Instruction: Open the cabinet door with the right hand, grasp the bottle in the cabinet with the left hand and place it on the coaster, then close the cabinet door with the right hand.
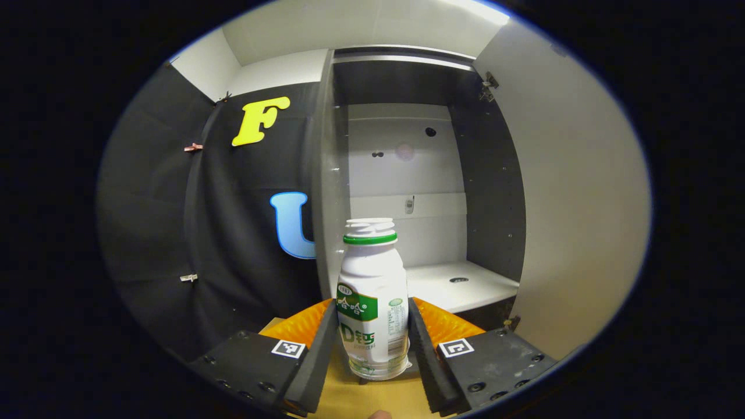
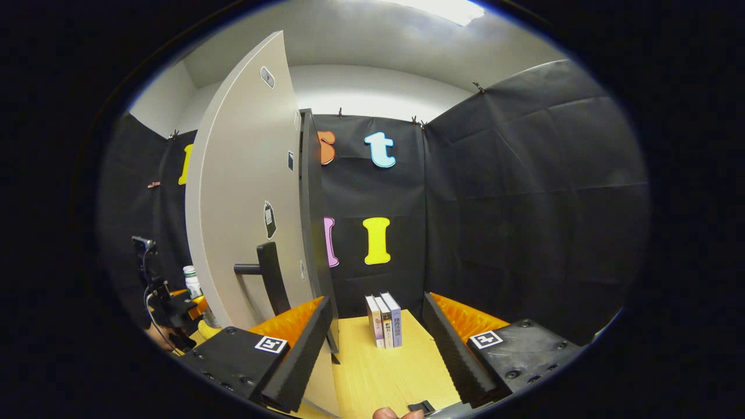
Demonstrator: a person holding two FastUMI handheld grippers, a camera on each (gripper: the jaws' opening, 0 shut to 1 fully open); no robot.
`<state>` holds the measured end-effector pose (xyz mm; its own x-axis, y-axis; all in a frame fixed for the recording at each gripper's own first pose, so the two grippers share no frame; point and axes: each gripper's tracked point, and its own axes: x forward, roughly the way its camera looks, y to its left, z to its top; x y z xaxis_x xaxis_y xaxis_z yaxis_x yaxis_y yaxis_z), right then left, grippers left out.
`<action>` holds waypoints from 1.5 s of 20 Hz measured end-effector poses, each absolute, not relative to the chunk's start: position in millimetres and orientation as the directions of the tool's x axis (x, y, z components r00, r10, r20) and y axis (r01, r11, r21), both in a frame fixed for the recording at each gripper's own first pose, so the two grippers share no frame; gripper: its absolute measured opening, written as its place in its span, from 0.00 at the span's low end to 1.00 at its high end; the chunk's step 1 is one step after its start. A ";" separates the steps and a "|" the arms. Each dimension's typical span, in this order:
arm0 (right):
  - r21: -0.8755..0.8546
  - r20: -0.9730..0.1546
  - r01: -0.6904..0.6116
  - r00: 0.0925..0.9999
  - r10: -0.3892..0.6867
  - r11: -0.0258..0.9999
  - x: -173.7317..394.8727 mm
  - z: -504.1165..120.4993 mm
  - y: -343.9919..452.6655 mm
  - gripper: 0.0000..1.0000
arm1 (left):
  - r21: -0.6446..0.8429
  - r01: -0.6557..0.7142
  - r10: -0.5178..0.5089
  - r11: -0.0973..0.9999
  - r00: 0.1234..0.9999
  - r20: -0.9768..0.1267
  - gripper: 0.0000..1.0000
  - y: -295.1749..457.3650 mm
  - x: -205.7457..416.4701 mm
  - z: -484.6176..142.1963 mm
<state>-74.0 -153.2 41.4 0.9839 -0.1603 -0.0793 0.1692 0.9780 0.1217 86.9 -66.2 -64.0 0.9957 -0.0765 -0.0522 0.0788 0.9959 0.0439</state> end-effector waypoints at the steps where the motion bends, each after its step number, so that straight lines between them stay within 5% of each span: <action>1: 0.112 -0.069 0.181 0.982 -0.174 0.977 -74.8 43.7 -153.5 0.97 | 0.043 0.079 -0.076 0.996 0.996 -0.054 0.68 -60.8 81.2 -75.3; 17: 0.002 0.085 0.378 0.922 -0.377 0.926 -98.8 75.2 -160.8 0.96 | 0.053 0.109 -0.100 0.993 0.984 -0.149 0.69 -10.0 -6.6 -232.0; 18: -0.011 0.096 0.382 0.920 -0.379 0.924 -99.1 77.0 -160.5 0.90 | 0.054 0.109 -0.100 0.993 0.982 -0.159 0.70 -6.1 -10.4 -244.0; 19: -0.023 0.096 0.391 0.917 -0.387 0.920 -98.0 76.6 -160.9 0.96 | 0.049 0.107 -0.098 0.993 0.981 -0.166 0.69 -2.8 -12.3 -253.9; 30: -0.044 -0.002 0.489 0.872 -0.490 0.871 -106.0 55.1 -186.0 0.99 | 0.026 0.180 -0.171 0.983 0.964 -0.206 0.70 -9.1 -21.3 -338.7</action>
<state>-106.0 -186.0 55.1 0.8720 -0.4896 -0.0022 0.4890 0.8712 -0.0436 -21.3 -9.1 -338.7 0.9635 -0.1710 -0.2059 0.1801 0.9833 0.0263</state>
